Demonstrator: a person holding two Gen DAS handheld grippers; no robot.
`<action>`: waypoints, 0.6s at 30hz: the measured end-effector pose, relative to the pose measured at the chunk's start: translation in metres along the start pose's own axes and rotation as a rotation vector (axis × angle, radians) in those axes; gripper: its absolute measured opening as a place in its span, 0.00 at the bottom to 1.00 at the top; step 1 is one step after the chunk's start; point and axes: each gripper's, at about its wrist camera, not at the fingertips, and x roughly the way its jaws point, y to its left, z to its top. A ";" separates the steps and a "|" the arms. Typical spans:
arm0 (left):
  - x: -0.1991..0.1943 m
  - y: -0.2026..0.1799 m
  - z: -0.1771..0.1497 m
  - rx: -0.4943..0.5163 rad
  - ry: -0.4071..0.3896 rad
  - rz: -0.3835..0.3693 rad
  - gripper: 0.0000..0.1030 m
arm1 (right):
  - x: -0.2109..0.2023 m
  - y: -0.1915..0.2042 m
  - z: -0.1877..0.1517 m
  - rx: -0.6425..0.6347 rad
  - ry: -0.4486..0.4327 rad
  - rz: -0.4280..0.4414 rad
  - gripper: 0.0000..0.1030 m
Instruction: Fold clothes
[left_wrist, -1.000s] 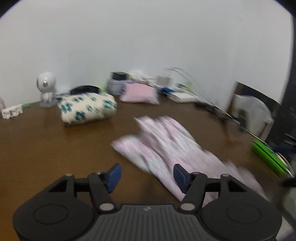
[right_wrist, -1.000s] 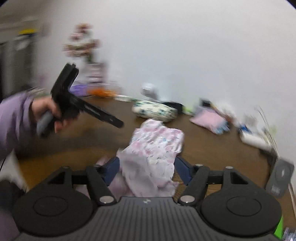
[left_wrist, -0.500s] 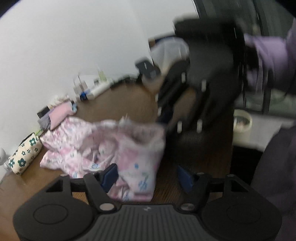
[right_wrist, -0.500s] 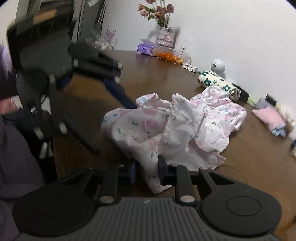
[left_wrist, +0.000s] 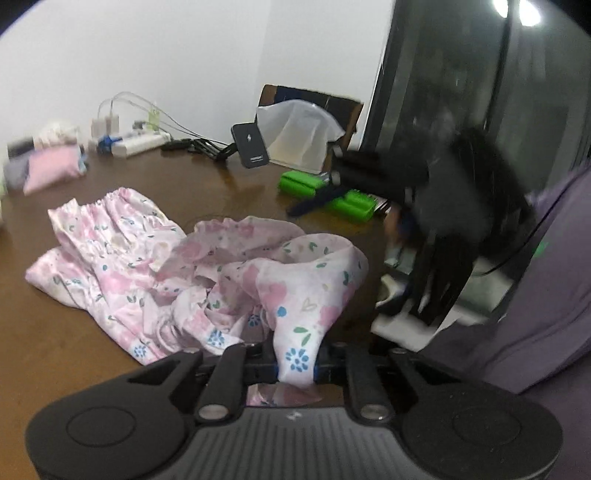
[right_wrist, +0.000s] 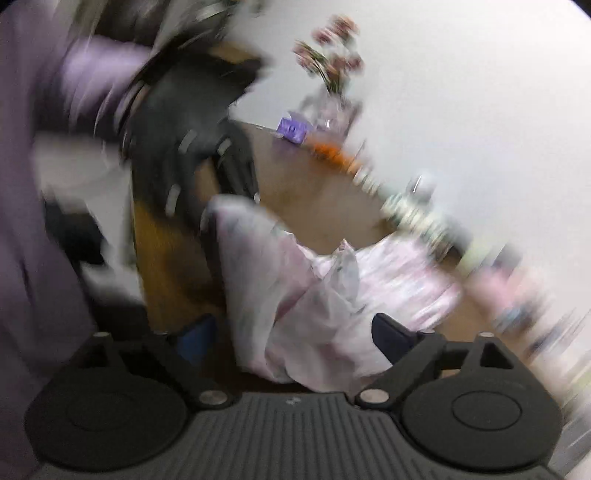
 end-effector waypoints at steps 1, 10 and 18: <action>-0.001 -0.001 0.001 -0.007 0.008 -0.009 0.13 | 0.002 0.009 -0.002 -0.052 -0.014 -0.010 0.88; -0.022 -0.047 -0.020 0.229 -0.014 0.157 0.76 | 0.026 -0.040 -0.009 0.395 -0.064 0.418 0.12; -0.010 -0.053 -0.040 0.412 -0.040 0.218 0.75 | 0.036 -0.082 -0.022 0.580 -0.089 0.660 0.12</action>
